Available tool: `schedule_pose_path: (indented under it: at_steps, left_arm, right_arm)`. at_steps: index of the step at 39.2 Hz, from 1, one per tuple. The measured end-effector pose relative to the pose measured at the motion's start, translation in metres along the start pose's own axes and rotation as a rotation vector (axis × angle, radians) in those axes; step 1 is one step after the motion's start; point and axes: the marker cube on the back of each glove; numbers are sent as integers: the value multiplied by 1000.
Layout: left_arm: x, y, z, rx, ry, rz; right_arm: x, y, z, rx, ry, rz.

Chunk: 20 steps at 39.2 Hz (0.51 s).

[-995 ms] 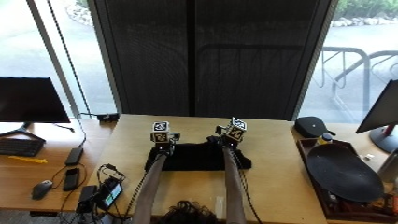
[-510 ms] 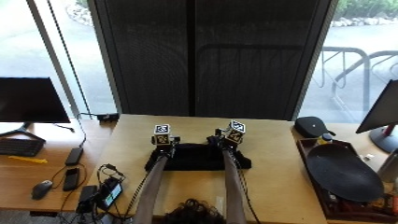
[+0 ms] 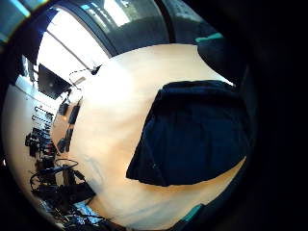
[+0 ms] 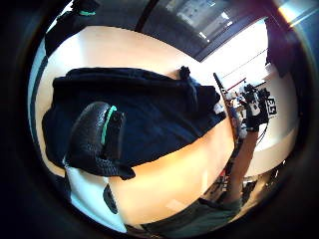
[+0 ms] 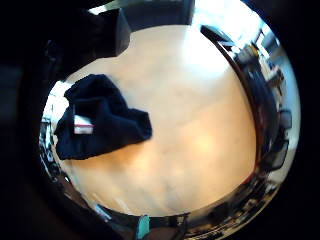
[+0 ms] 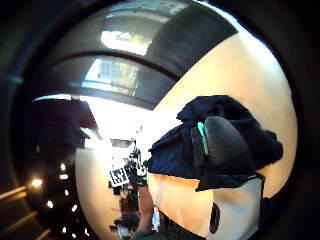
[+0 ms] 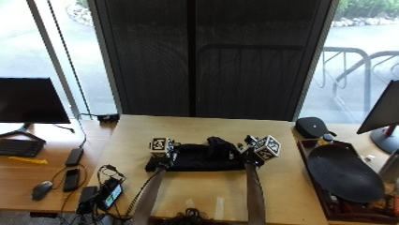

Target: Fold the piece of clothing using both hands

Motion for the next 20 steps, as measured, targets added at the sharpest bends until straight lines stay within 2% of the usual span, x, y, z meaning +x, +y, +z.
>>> schedule_pose_path:
  at_steps: [2, 4, 7, 9, 11, 13, 17, 20]
  left_arm:
    - [-8, -1, 7, 56, -62, 8]
    - [-19, -6, 16, 108, -132, 4]
    - [-27, -16, 31, 143, -154, -1]
    - [-31, -23, 43, 142, -147, -10]
    - [-36, -24, 57, 90, -137, -26]
    - [-39, -21, 70, 3, -115, -44]
    - [-33, -19, 87, -135, -41, -56]
    - [-38, -3, 93, -317, -107, -97]
  right_arm:
    - [-6, 18, -5, -29, -212, -132]
    - [0, 29, -4, -40, -270, -114]
    - [37, 41, 8, -92, -88, 225]
    - [56, 55, 17, -186, 34, 451]
    - [61, 67, 28, -302, 57, 550]
    - [62, 71, 37, -354, 46, 561]
    - [65, 63, 44, -258, 111, 606]
    - [65, 52, 45, -198, 129, 640]
